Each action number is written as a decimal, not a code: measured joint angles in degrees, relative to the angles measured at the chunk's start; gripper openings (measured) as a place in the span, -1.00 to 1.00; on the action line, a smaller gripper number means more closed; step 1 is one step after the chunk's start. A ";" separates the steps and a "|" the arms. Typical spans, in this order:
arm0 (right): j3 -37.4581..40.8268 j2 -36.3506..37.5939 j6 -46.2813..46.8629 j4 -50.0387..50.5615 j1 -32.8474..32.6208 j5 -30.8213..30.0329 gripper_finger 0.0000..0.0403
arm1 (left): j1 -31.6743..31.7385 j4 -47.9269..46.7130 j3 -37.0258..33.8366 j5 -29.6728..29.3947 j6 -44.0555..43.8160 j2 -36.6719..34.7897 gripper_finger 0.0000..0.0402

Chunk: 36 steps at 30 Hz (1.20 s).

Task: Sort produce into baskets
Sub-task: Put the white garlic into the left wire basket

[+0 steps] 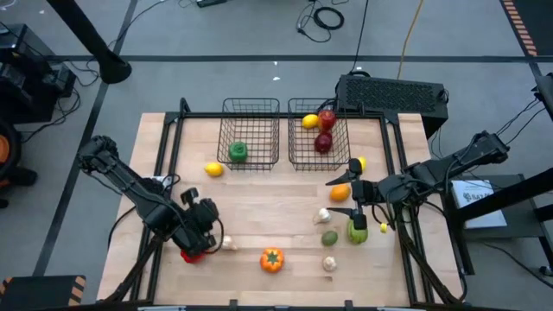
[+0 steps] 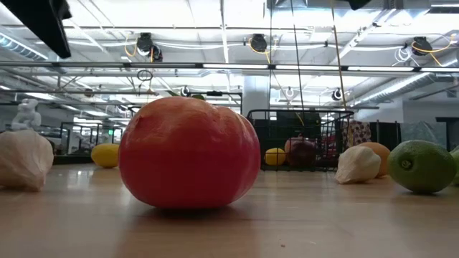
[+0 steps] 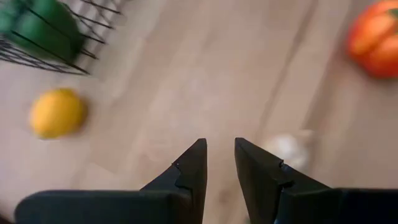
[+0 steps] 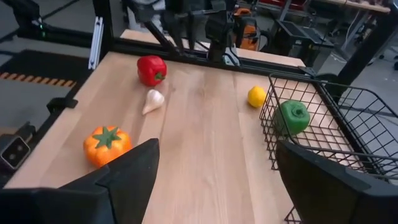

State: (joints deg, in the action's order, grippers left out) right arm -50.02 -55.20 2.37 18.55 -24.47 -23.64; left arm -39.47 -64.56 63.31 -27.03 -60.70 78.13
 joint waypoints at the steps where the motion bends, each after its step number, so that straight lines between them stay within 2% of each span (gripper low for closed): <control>1: 0.00 -0.13 -0.59 -0.02 0.00 0.00 0.55 | -0.57 0.57 0.00 -0.15 -0.38 0.00 -0.55; 7: 0.00 -0.46 -3.23 0.04 0.02 -0.02 0.55 | -2.80 -1.47 -1.93 -3.49 -1.41 0.76 -0.55; 11: -0.01 -0.46 -2.82 1.05 0.00 -0.02 0.55 | -3.06 9.31 -6.64 -0.44 3.41 0.81 -0.55; 15: 0.00 -0.46 -2.69 1.90 0.00 -0.02 0.55 | -3.06 19.00 -9.72 1.11 4.03 0.79 -0.55; 23: 0.00 -0.46 -2.64 1.92 -0.01 -0.02 0.55 | -3.91 22.69 -12.21 4.43 4.39 1.86 -0.53; 26: 0.00 -0.46 -2.64 1.92 0.00 -0.02 0.55 | -5.12 27.38 -13.63 5.16 4.75 2.10 -0.41; 30: 0.00 -0.46 -2.45 1.90 0.00 -0.04 0.55 | -6.28 33.26 -14.03 3.78 6.98 2.53 -0.11; 33: 0.00 -0.46 -2.43 1.88 -0.01 -0.04 0.55 | -7.04 33.88 -14.03 2.65 10.78 4.16 0.06; 36: 0.00 -0.46 -2.43 1.88 -0.02 -0.04 0.55 | -7.39 33.02 -14.03 2.26 12.81 6.66 0.12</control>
State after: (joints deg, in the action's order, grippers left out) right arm -50.02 -55.66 -0.05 20.43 -24.49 -23.68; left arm -46.86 -31.53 49.28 -24.77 -47.88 84.78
